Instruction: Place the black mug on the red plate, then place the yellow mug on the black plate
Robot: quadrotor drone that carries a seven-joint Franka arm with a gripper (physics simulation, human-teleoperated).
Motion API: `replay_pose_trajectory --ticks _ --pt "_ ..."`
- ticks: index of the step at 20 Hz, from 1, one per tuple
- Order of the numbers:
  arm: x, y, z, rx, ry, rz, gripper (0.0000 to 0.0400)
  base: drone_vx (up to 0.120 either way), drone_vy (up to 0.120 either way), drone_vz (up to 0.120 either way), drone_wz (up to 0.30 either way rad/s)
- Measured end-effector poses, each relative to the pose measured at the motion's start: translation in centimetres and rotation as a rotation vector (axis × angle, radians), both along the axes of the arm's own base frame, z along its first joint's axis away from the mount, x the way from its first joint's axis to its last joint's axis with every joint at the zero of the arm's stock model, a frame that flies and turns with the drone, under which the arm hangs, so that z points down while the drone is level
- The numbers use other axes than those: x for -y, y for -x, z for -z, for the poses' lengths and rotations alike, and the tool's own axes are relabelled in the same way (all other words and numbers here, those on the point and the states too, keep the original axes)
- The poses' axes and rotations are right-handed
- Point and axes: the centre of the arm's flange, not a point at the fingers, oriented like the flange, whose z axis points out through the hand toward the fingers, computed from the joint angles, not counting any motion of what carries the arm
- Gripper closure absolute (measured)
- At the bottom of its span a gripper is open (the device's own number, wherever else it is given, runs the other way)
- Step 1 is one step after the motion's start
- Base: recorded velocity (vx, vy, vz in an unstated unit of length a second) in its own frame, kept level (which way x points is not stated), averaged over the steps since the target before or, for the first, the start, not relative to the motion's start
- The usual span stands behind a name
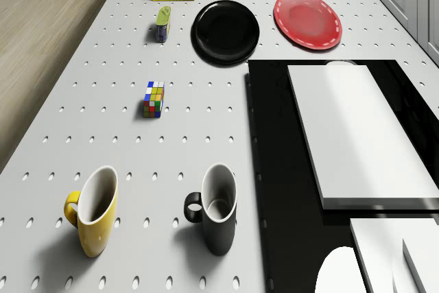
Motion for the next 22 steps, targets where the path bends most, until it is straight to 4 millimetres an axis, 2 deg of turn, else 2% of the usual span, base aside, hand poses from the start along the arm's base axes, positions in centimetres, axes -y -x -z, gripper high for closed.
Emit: replay_pose_trajectory --ticks 3,5,8,11,16,22 --pt "-1.8 -0.1 4.2 0.000 0.467 0.016 0.0000 0.000 0.000 0.000 0.000" --pt "-1.8 -0.2 7.7 0.000 0.813 0.029 0.0000 0.000 0.000 0.000 0.000" --pt "0.1 -0.4 12.0 0.000 1.294 0.047 0.0000 0.000 0.000 0.000 0.000" --pt "2.7 -0.5 14.4 -0.001 1.651 0.059 0.0000 0.000 0.000 -0.093 0.000" --pt "5.7 -0.5 15.7 -0.004 1.980 0.066 0.0000 0.000 0.000 -0.120 0.000" --pt "7.2 -0.5 16.0 -0.005 2.135 0.066 0.0000 0.000 0.000 -0.120 0.000"
